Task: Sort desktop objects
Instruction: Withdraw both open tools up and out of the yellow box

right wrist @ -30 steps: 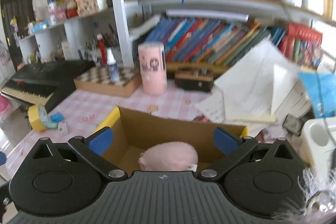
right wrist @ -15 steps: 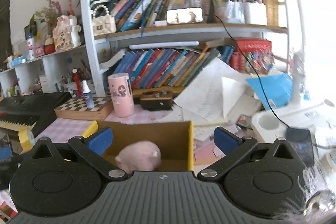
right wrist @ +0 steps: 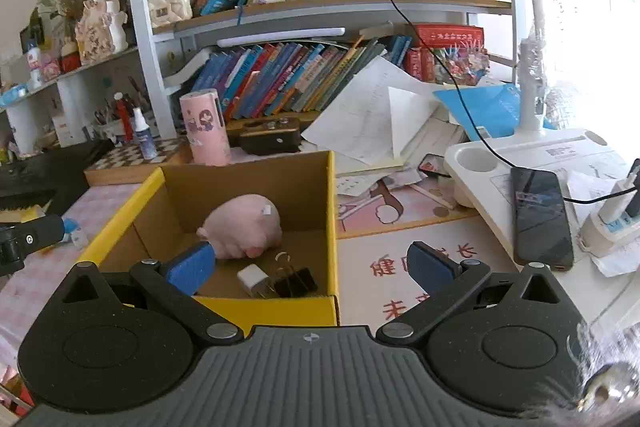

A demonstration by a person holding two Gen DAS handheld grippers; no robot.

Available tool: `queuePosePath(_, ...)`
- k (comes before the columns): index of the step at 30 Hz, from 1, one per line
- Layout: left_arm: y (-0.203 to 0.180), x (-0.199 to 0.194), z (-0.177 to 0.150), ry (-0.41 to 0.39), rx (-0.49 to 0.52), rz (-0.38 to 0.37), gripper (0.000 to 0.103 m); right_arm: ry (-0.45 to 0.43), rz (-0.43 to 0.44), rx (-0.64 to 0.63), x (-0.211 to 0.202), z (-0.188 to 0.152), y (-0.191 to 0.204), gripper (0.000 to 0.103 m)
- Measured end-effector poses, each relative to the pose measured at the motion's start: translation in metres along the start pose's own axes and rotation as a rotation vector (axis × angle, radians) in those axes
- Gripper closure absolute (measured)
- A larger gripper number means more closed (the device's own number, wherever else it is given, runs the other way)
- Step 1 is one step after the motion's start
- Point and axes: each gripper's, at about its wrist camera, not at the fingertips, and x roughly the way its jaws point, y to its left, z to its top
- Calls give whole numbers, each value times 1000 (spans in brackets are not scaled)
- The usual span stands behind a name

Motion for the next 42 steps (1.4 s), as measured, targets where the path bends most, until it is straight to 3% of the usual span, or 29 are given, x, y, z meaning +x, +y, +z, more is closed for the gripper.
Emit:
queuePosePath(4,6,2,-3,6,3,-6,11,54,-15,-9,6,-5,5,0)
queuePosePath(13,31,-6,-7,-13,4,-17,11,46,-32,-28,-4,-24,28,0)
queuePosePath(26,56,-19,-25,53,10,-11,11,102,-25,-10,-12,-41,67,3)
queuePosePath(34,76,-47,-27,-37,0,-51,11,146,-2,39,-22,-52,83,13)
queuePosePath(42,99,-65,-32,-3,25,-23,11,127,-4,42,-44,-62,106,18)
